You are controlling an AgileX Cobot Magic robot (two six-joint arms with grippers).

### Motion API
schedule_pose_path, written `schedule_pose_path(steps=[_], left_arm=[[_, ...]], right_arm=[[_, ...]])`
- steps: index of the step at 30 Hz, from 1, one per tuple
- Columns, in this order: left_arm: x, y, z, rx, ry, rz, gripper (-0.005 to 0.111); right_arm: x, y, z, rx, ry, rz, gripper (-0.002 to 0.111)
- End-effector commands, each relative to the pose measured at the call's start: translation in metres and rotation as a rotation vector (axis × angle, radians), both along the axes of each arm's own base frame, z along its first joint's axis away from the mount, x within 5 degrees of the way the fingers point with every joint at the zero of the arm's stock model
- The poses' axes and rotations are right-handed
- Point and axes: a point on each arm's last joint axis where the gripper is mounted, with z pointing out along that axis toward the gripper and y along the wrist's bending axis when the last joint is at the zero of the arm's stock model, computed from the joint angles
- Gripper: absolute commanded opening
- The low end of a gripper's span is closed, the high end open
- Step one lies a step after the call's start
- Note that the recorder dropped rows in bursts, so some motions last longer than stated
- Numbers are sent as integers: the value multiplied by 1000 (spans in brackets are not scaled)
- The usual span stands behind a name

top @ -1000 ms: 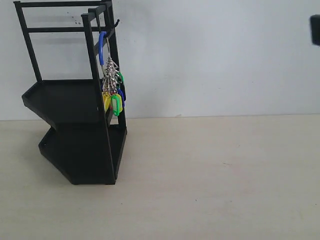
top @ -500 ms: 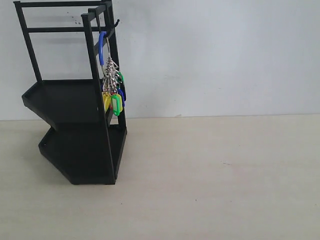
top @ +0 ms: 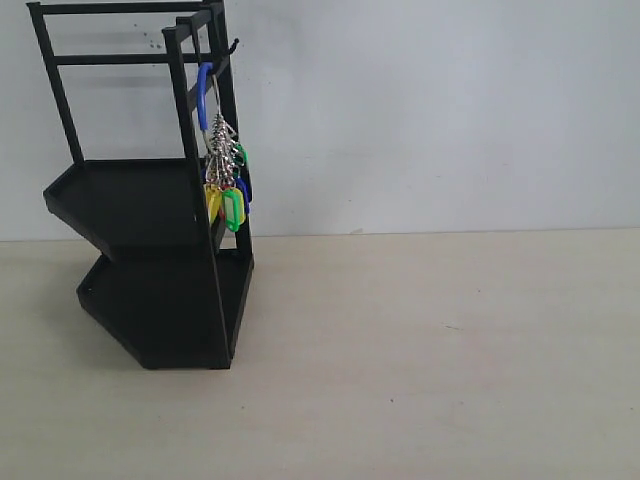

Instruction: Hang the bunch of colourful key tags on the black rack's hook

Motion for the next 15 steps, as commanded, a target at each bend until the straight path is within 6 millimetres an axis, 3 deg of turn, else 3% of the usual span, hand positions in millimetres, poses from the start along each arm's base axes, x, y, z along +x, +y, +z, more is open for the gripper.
schedule_pose_path(steps=[1, 9, 15], left_arm=[[0, 0, 1, -2, -11, -2, 4], [0, 0, 1, -2, -11, -2, 4], [0, 0, 1, -2, -11, -2, 4]], right_arm=[[-16, -19, -2, 29, -110, 22, 0], [-57, -41, -56, 73, -233, -42, 0], [-72, -33, -87, 97, -286, -35, 0]])
